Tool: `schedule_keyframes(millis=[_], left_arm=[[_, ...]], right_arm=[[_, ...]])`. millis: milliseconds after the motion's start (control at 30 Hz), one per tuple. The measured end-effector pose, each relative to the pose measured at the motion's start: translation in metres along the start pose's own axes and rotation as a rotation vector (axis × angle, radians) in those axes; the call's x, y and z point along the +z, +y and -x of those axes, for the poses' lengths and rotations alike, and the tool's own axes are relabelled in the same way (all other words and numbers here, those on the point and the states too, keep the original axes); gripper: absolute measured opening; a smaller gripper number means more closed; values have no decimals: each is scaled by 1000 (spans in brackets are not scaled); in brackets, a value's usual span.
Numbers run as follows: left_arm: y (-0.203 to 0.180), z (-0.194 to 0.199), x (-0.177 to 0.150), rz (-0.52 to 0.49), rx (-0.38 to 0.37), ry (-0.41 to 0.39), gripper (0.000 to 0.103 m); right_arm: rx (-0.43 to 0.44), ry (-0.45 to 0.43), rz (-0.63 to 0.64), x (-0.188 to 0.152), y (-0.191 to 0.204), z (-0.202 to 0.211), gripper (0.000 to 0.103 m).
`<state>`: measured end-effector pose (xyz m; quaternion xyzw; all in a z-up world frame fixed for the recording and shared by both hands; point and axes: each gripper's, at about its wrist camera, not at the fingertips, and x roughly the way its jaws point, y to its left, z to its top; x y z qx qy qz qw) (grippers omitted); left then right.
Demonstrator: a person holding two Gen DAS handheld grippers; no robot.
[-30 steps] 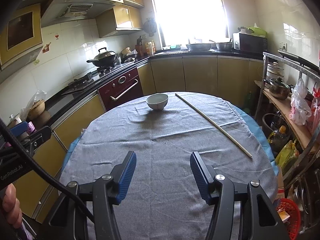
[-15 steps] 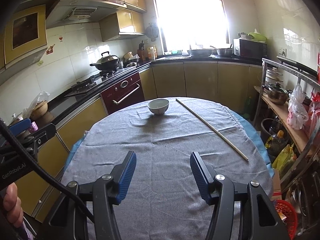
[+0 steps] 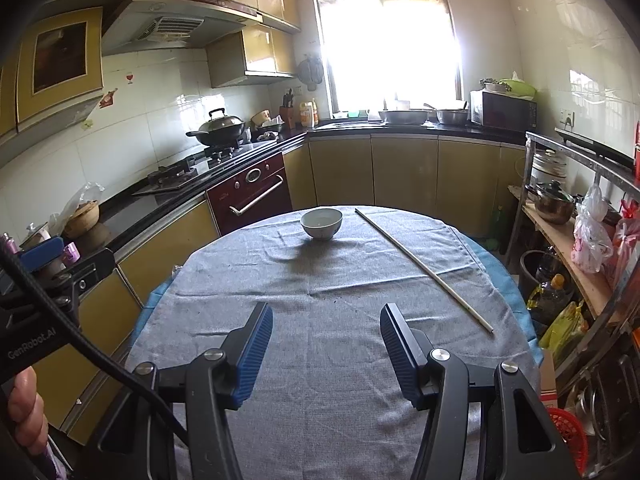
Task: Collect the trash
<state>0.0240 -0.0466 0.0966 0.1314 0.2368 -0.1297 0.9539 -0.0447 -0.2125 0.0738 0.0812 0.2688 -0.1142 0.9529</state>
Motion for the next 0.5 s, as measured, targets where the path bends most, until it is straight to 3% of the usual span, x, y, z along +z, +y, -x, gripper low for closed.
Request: schedule_keyframes(millis=[300,500], left_arm=[[-3,-29,-6,-5,-12,49,85],[-8,-93,-27,5,-51,167,85]], right_arm=[[5,46,-12,-4,-4,-22,60],[-22,132,-55,-21,-21,-71,61]])
